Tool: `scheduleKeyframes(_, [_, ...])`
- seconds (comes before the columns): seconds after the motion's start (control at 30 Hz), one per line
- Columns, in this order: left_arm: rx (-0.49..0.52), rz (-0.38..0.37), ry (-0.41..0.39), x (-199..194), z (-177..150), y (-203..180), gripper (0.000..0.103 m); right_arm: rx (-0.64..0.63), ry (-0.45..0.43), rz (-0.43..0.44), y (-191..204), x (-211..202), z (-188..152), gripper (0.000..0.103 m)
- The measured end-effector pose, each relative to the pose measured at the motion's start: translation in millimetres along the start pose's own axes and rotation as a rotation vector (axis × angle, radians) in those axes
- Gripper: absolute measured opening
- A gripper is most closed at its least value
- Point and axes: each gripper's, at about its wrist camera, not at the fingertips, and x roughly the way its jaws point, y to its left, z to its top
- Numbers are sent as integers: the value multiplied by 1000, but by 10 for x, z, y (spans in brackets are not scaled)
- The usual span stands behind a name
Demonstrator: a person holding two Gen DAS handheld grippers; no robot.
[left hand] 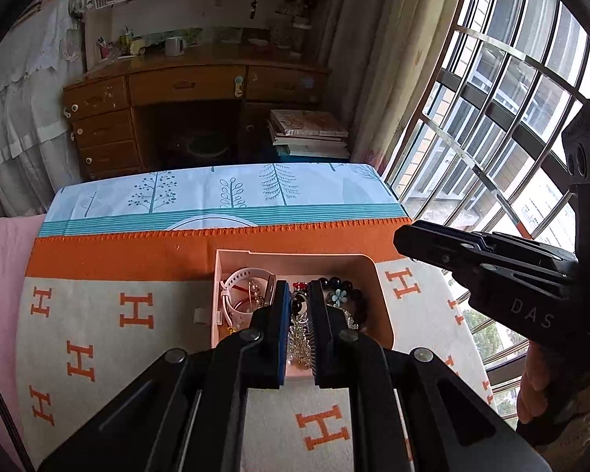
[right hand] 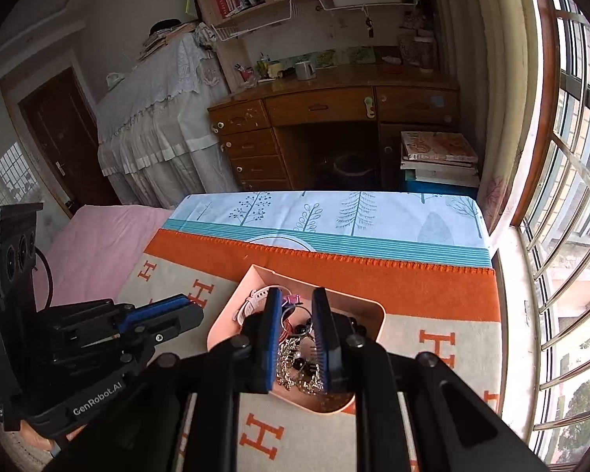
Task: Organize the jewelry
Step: 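Carry both rings into the pink tray and open both tools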
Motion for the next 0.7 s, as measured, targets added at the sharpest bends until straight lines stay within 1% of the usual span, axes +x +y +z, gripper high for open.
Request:
scheduleKeyframes(0.03, [-1,2,12,78,35,2,7,10,15,-12,-20,95,23,16])
scheduleKeyframes(0.07, [-1,1,22,150,68,7,7,28,53,-23,-84,291,48,16])
scheduleKeyframes(0.13, [2,9,34,289,131,19,7,38,70,-30,-106,371,54,16])
scheduleKeyframes(0.17, [2,11,39,349,157,24,7,58,101,-37,-158,504,47,16])
scheduleKeyframes(0.2, [2,10,46,410,170,31,8,68,112,-41,-179,553,46,16])
scheduleKeyframes(0.23, [-2,8,55,467,184,46,15,68,112,-41,-179,553,46,16])
scheduleKeyframes(0.3, [-14,16,65,558,202,75,39,81,120,-43,-219,607,34,16])
scheduleKeyframes(0.37, [-21,26,61,599,200,91,51,79,116,-58,-246,618,16,17])
scheduleKeyframes(0.47, [-23,31,69,624,174,103,54,75,110,-67,-259,600,-1,17])
scheduleKeyframes(0.57, [-16,54,54,555,131,91,69,81,99,-64,-277,542,-31,17])
scheduleKeyframes(0.6, [-10,64,41,510,119,79,73,80,91,-67,-279,485,-60,17])
scheduleKeyframes(0.63, [-4,73,29,462,103,66,75,80,91,-67,-279,485,-60,17])
scheduleKeyframes(0.7, [8,90,7,351,71,35,83,75,79,-61,-257,377,-122,17])
